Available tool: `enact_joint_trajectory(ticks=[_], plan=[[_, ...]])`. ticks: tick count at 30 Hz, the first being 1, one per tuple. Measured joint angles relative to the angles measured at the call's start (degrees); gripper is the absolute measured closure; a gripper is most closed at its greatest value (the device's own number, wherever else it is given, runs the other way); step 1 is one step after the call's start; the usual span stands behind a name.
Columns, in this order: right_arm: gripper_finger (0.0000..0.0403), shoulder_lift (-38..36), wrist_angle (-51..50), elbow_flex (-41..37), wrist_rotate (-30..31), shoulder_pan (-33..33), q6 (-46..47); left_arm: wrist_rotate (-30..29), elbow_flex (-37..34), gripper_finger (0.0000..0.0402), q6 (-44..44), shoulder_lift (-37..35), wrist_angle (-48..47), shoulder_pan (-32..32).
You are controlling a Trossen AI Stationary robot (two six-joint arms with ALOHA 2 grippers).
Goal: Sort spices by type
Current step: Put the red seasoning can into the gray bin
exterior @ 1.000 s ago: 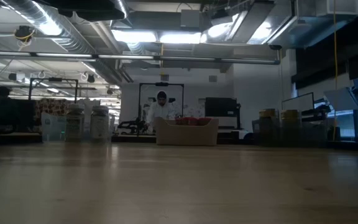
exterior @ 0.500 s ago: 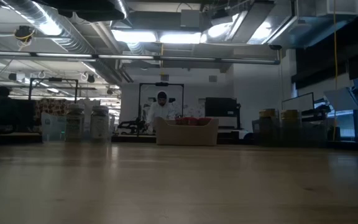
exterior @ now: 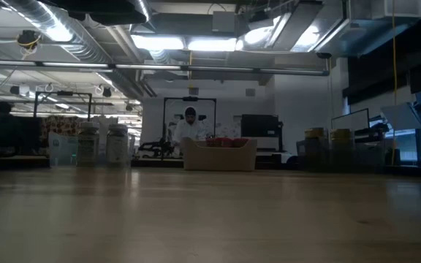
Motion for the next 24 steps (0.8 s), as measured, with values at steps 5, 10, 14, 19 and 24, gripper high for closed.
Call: enact_joint_trajectory(ticks=[5, 10, 14, 19, 24], plan=[[0.0100, 0.00, 0.02, 0.00, 0.05, 0.00, -0.03, 0.00, 0.00, 0.0055, 0.01, 0.00, 0.01, 0.00], [0.0100, 0.00, -0.67, 0.00, 0.02, -0.02, 0.04, 0.00, 0.01, 0.0055, 0.00, 0.00, 0.00, 0.01], [0.0100, 0.00, -1.08, 0.01, -0.20, -0.06, 0.07, 0.00, 0.01, 0.0055, 0.00, 0.00, 0.00, 0.01], [0.0100, 0.00, -1.58, 1.32, -2.71, -0.86, -1.64, 0.00, 0.01, 0.0055, 0.02, 0.00, 0.02, 0.01], [0.0100, 0.00, -3.16, 1.77, -2.55, -1.15, -2.61, 0.00, 0.01, 0.0055, 0.02, 0.00, 0.02, 0.01]])
